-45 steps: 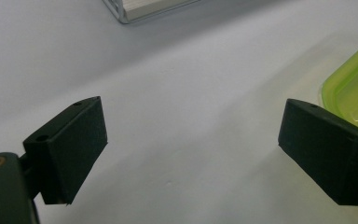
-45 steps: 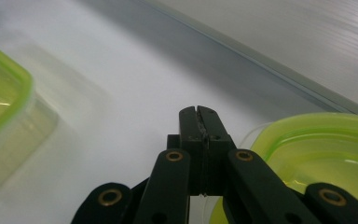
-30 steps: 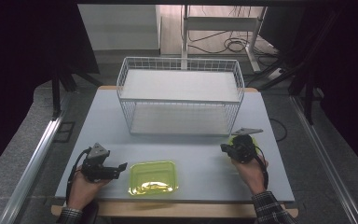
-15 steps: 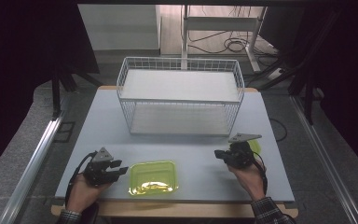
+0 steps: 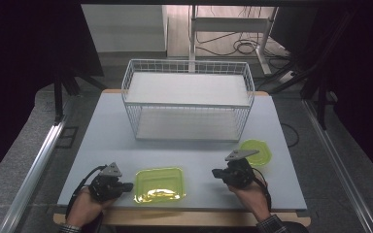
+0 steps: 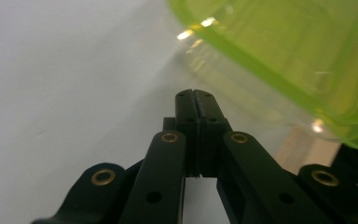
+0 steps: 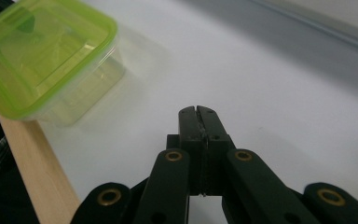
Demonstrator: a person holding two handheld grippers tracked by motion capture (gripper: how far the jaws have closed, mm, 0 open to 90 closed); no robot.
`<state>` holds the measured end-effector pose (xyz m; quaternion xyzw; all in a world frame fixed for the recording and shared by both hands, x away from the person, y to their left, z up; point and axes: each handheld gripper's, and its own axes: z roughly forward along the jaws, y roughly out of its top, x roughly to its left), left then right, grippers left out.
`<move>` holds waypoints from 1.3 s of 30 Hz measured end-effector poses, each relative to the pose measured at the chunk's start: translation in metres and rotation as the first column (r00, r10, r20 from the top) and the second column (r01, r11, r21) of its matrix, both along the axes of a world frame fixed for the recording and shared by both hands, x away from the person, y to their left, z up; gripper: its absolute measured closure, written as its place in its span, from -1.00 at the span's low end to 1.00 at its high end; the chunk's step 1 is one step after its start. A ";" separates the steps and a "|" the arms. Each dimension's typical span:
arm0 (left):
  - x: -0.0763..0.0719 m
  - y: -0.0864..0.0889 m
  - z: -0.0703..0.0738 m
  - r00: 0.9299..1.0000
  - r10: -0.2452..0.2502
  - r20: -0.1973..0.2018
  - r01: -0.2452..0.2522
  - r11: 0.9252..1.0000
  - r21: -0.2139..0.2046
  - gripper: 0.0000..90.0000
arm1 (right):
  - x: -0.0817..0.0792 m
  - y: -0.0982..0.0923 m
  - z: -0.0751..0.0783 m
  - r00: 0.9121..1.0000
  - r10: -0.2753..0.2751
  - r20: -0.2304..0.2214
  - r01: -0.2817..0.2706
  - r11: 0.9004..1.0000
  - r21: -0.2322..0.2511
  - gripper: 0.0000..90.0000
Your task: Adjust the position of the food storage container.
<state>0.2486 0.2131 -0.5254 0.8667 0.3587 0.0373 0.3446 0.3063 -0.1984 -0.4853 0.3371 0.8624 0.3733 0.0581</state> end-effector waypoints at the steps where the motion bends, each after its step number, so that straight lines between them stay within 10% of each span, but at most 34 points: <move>1: 0.000 -0.003 0.001 1.000 -0.010 0.000 0.010 1.000 -0.005 1.00 | -0.002 0.003 -0.002 1.000 0.009 -0.005 -0.009 1.000 -0.009 0.99; 18: 0.008 -0.041 0.000 0.997 -0.078 -0.014 0.078 0.997 -0.027 1.00 | -0.013 0.037 -0.018 0.993 0.085 -0.079 -0.089 0.995 -0.038 0.99; 39: 0.031 -0.069 0.000 0.999 -0.026 0.027 0.028 0.998 -0.064 0.97 | 0.027 0.032 -0.018 0.999 -0.008 -0.040 0.005 0.997 -0.083 0.99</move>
